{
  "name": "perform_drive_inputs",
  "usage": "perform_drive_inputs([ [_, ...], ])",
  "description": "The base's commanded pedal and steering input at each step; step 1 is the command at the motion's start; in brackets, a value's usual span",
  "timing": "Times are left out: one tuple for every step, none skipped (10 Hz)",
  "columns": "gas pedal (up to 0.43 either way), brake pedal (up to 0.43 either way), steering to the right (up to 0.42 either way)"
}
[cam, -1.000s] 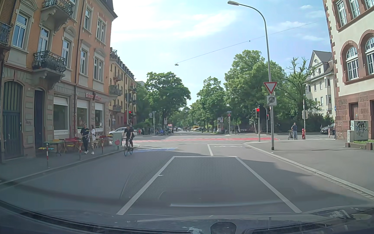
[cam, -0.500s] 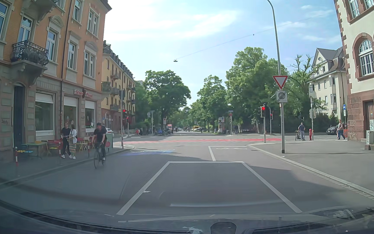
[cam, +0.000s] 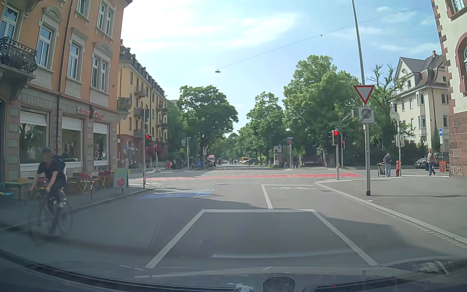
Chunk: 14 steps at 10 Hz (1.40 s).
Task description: Follow the waypoints while adhering to traffic rules and regulations
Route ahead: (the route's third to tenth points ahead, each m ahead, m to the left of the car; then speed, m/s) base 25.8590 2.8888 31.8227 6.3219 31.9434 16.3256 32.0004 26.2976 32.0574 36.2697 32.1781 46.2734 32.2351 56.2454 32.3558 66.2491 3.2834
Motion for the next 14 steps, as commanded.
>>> perform_drive_inputs([
  [0.000,0.171,-0.006],
  [0.000,0.171,-0.006],
  [0.000,0.171,-0.006],
  [0.000,0.171,-0.006],
  [0.000,0.177,-0.006],
  [0.000,0.177,-0.006],
  [0.000,0.183,-0.006],
  [0.000,0.183,-0.008],
  [0.000,0.177,-0.009],
  [0.000,0.177,-0.011],
  [0.000,0.165,-0.011],
  [0.000,0.165,-0.012],
  [0.000,0.165,-0.012],
  [0.000,0.165,-0.012],
])
